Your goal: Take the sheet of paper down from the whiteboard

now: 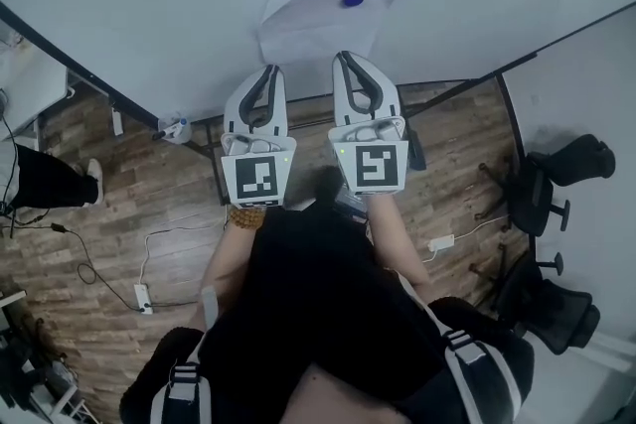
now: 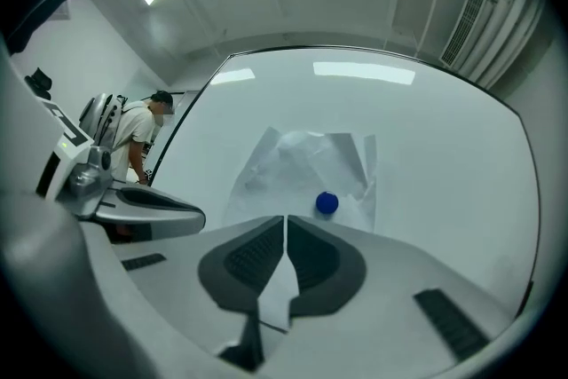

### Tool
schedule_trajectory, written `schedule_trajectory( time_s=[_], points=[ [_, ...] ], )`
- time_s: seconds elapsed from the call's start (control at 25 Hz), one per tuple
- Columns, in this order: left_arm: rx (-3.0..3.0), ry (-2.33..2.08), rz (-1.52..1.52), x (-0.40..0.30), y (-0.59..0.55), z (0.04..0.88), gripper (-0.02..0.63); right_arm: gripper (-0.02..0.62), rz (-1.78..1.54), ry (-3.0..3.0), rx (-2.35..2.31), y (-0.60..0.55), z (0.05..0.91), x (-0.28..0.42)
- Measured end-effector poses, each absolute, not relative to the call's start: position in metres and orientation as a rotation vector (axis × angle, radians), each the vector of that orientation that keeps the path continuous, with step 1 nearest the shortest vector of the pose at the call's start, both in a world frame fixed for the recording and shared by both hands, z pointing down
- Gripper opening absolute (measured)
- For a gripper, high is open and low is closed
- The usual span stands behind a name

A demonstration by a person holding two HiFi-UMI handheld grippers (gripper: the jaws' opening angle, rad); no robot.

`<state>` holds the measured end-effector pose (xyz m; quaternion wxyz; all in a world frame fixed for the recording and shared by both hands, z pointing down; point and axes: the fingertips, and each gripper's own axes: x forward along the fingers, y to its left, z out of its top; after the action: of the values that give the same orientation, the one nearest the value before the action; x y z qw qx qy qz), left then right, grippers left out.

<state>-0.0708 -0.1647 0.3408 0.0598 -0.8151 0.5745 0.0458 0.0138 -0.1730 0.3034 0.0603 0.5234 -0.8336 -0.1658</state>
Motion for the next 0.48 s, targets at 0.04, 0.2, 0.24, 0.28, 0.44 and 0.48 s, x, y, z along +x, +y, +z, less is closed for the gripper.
schedule_trajectory(
  time_s=[0.04, 0.2, 0.24, 0.28, 0.44, 0.48],
  points=[
    [-2.452, 1.743, 0.154, -0.074, -0.167, 0.338, 0.011, 0.0, -0.509, -2.528, 1.586, -0.178, 0.302, 0.013],
    [-2.401, 1.724, 0.185, -0.078, -0.173, 0.325, 0.011, 0.002, -0.55, -2.516, 1.652, -0.191, 0.291, 0.022],
    [-2.401, 1.726, 0.183, -0.078, -0.174, 0.324, 0.011, 0.003, -0.561, -2.499, 1.665, -0.194, 0.29, 0.025],
    [-2.405, 1.732, 0.179, -0.079, -0.175, 0.325, 0.011, 0.015, -0.574, -2.483, 1.67, -0.197, 0.289, 0.028],
    [-2.43, 1.74, 0.163, -0.079, -0.182, 0.33, 0.011, 0.055, -0.629, -2.444, 1.667, -0.208, 0.285, 0.034],
    [-2.432, 1.735, 0.161, -0.078, -0.182, 0.331, 0.011, 0.061, -0.653, -2.43, 1.676, -0.209, 0.282, 0.035]
  ],
)
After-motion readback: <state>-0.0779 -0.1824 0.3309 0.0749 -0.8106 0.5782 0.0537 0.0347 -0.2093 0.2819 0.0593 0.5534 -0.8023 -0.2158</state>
